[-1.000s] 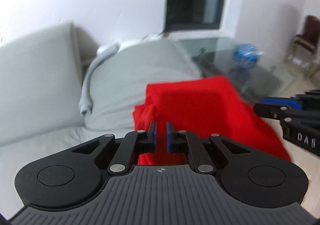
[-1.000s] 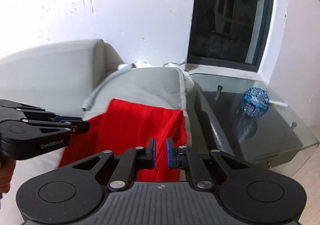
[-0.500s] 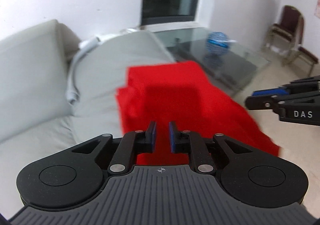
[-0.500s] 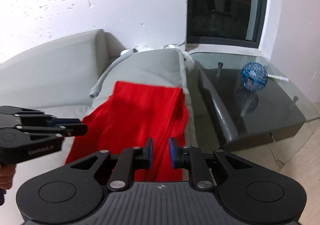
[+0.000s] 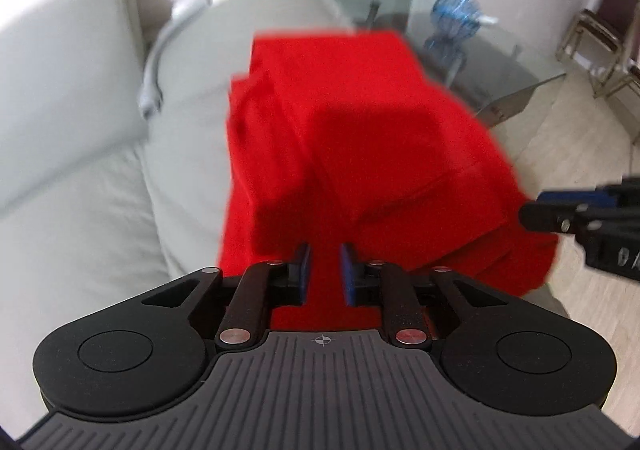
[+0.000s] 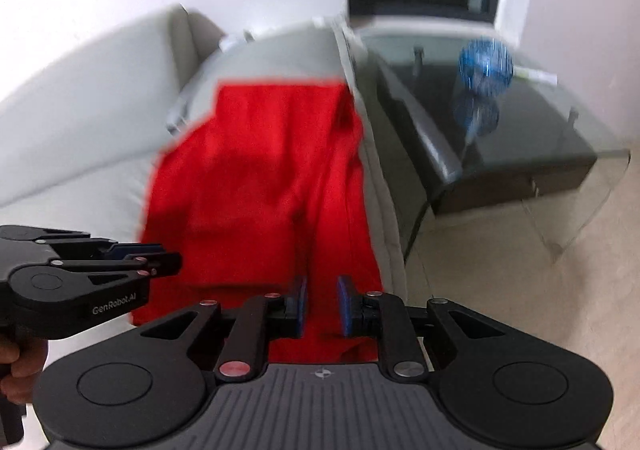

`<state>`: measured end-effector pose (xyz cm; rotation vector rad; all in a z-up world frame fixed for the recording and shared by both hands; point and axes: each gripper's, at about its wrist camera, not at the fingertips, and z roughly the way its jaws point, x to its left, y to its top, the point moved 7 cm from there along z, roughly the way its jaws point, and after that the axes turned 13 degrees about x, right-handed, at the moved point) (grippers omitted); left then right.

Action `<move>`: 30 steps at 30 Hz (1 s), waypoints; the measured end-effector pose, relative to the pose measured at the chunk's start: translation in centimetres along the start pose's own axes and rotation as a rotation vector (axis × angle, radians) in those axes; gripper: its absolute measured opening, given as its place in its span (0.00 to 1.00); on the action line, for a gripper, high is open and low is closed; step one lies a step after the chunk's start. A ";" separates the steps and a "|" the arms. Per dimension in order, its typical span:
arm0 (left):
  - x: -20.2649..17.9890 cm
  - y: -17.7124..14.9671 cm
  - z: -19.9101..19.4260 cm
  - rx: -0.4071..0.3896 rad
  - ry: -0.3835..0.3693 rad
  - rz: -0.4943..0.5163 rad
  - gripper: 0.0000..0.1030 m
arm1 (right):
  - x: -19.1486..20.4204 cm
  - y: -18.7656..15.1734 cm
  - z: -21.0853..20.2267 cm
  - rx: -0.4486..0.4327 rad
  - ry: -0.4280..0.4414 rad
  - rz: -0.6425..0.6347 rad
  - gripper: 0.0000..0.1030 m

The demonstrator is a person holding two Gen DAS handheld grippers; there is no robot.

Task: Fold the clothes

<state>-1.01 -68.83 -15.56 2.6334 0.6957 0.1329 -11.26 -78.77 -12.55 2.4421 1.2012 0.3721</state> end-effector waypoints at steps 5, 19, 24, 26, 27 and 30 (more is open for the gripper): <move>-0.3 -0.7 -5.8 0.059 0.094 -0.028 0.45 | 1.1 -0.6 -5.0 0.023 -0.002 0.000 0.57; -1.6 -4.6 -19.9 0.013 0.036 -0.113 0.58 | 5.0 -3.1 -19.5 0.003 -0.009 0.003 0.91; -2.1 -6.6 -22.0 0.031 -0.006 -0.126 0.58 | 5.6 -4.1 -21.6 0.026 0.001 0.003 0.92; -2.5 -7.2 -22.4 0.035 -0.025 -0.128 0.58 | 6.3 -4.8 -22.6 0.028 0.000 -0.017 0.92; -2.7 -7.6 -22.5 0.037 -0.033 -0.129 0.58 | 6.6 -5.0 -23.0 0.028 -0.005 -0.028 0.92; -3.0 -8.1 -22.6 0.046 -0.032 -0.132 0.58 | 7.1 -5.4 -23.4 0.028 -0.029 -0.050 0.92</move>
